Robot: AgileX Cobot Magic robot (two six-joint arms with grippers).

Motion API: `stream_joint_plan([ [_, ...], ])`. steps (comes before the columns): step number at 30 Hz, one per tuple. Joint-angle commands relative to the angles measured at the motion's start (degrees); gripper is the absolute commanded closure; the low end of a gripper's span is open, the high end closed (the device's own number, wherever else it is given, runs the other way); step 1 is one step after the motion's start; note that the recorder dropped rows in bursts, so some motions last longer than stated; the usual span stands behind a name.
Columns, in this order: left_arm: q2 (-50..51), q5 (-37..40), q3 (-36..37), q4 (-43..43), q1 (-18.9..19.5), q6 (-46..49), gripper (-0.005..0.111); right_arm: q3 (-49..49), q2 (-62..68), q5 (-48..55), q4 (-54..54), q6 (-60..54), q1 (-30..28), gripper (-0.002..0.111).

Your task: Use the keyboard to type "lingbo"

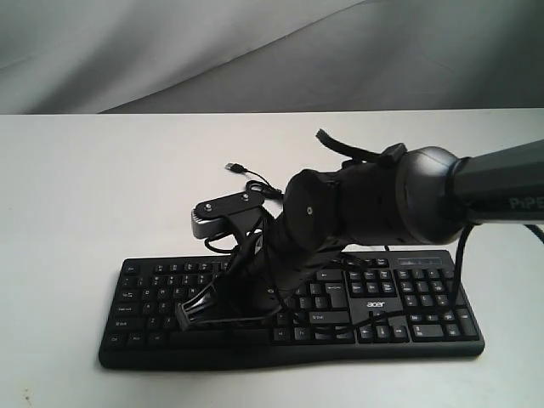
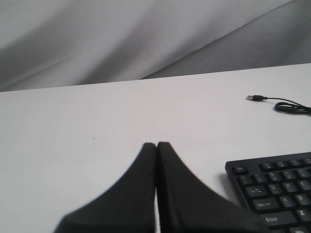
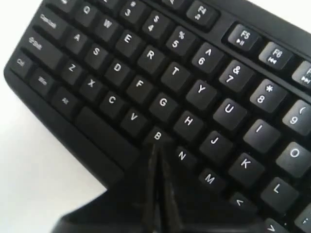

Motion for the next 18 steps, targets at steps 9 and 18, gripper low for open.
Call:
stream_joint_plan([
  [9, -0.1, -0.3, 0.2, -0.5, 0.1, -0.2, 0.106, 0.1, 0.5, -2.2, -0.4, -0.6, 0.0, 0.108],
  [18, -0.1, -0.3, 0.2, -0.5, 0.1, -0.2, 0.106, 0.1, 1.7, -2.9, -0.2, -0.8, 0.0, 0.108],
])
